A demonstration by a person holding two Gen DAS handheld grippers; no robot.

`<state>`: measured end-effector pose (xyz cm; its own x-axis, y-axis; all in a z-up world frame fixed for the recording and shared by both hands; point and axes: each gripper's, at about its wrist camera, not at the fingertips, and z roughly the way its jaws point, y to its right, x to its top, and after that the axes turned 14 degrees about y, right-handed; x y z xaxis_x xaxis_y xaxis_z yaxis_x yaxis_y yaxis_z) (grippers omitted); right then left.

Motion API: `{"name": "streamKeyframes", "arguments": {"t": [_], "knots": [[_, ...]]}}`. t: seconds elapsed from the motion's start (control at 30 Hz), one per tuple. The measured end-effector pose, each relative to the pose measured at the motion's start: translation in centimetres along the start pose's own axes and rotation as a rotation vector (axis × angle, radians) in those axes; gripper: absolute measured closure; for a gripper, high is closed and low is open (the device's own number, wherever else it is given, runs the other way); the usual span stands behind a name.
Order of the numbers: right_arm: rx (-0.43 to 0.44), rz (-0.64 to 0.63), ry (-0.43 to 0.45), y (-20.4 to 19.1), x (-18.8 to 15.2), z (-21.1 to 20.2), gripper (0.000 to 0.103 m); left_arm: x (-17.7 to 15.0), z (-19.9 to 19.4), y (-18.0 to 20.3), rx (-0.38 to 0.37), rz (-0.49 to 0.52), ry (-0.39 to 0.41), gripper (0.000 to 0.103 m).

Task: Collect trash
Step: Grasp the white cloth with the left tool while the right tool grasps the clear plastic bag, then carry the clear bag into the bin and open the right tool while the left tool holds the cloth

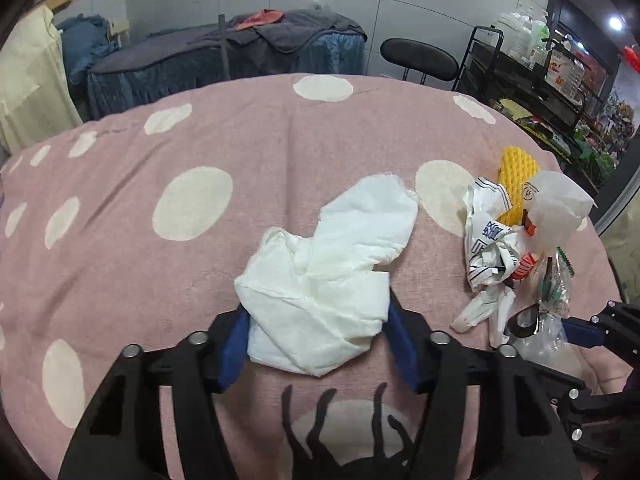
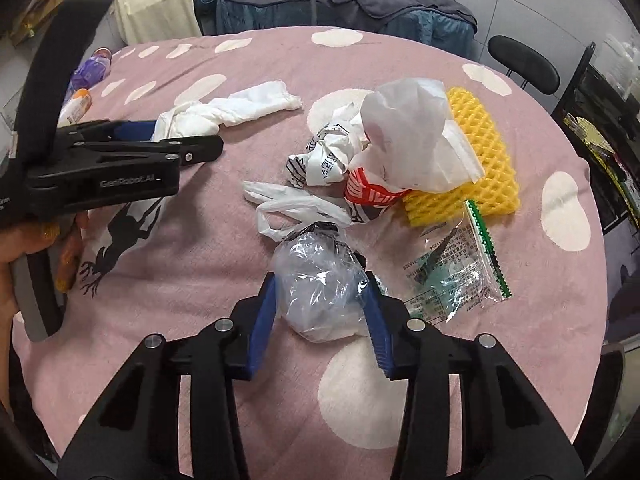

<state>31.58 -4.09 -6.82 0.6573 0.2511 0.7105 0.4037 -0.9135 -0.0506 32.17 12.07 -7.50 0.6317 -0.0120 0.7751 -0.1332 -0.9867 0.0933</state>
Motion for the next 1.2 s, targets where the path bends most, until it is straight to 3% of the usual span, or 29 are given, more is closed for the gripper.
{"name": "streamKeyframes", "arguments": {"t": [0.07,0.17,0.33,0.57,0.77,1.2], "knots": [[0.021,0.019,0.007,0.3,-0.2,-0.7,0.064,-0.3,-0.6,0.3,0.009,0.017,0.018,0.069],[0.035,0.031,0.033,0.5,-0.7,-2.2,0.064,-0.9,-2.1,0.6,0.024,0.028,0.043,0.081],[0.069,0.072,0.097,1.0,-1.5,-5.6,0.064,-1.9,-5.7,0.7,0.028,-0.004,0.117,0.083],[0.034,0.069,0.208,1.4,-3.2,-10.6,0.064,-3.2,-11.0,3.0,0.000,-0.042,0.224,0.083],[0.008,0.112,0.280,2.9,-5.2,-13.9,0.064,-5.0,-14.3,6.5,0.002,0.016,0.295,0.082],[-0.056,0.265,0.326,8.8,-10.1,-18.0,0.064,-6.4,-16.6,11.6,-0.088,0.008,0.336,0.082]]}}
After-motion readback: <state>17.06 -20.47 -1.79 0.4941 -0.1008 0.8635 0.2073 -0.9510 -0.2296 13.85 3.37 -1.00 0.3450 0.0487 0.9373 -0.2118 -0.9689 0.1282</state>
